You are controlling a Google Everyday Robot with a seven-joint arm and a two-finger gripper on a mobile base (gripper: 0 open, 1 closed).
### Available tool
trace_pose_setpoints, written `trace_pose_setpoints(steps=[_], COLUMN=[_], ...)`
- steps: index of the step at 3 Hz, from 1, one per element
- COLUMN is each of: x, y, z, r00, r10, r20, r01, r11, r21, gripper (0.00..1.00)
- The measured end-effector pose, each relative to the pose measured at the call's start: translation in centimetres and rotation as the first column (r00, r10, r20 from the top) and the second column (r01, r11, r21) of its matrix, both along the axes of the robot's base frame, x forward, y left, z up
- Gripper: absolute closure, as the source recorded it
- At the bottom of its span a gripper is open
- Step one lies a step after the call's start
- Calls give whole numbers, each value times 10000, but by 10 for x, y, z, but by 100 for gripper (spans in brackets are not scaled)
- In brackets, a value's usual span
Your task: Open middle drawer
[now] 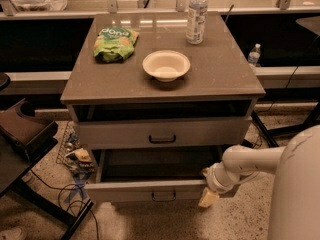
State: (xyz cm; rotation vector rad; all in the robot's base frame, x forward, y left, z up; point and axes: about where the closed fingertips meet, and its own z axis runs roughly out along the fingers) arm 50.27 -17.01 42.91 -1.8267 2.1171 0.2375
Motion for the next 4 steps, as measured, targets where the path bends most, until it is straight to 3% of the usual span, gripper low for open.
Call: trace_pose_setpoints(steps=[2, 3, 4], x=[0, -12, -39], y=[1, -5, -15], z=[-1, -5, -12], r00=[10000, 9998, 9973], r10=[12, 35, 58], r20=[-16, -218, -734], r01=[-12, -36, -83], r11=[10000, 10000, 9994], r21=[4, -63, -342], gripper=[0, 8, 38])
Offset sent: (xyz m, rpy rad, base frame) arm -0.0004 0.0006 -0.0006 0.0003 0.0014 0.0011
